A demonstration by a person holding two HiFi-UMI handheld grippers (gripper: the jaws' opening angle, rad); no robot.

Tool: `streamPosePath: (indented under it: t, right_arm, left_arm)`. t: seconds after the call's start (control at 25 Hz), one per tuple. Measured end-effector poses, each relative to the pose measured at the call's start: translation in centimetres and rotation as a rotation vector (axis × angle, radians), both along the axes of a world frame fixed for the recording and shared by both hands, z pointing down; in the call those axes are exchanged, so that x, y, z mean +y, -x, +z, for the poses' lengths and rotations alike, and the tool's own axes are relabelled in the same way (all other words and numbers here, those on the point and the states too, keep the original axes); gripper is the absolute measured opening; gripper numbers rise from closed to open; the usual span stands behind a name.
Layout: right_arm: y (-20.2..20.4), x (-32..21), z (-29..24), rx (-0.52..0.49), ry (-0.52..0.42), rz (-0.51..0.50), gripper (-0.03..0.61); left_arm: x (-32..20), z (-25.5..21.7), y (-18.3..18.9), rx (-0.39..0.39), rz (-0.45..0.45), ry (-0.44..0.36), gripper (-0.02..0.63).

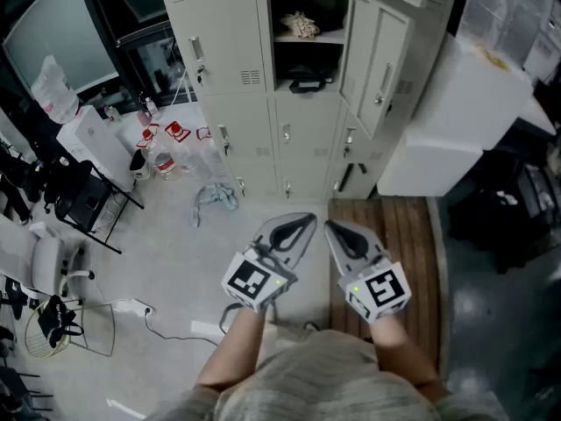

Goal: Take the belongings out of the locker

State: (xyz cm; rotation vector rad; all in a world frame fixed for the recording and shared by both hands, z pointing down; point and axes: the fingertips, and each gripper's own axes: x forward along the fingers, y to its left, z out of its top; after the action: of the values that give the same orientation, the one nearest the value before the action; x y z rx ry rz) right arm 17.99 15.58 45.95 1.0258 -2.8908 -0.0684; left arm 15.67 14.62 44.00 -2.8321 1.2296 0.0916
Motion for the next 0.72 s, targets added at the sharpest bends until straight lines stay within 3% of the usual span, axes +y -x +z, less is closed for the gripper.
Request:
streamPosePath:
  t: [0.72]
  right_arm:
    - [1.0, -0.1, -0.1, 0.003, 0.004, 0.008, 0.002]
  left_arm:
    - [-0.5, -0.2, 0.9, 0.019, 0.01, -0.01, 0.003]
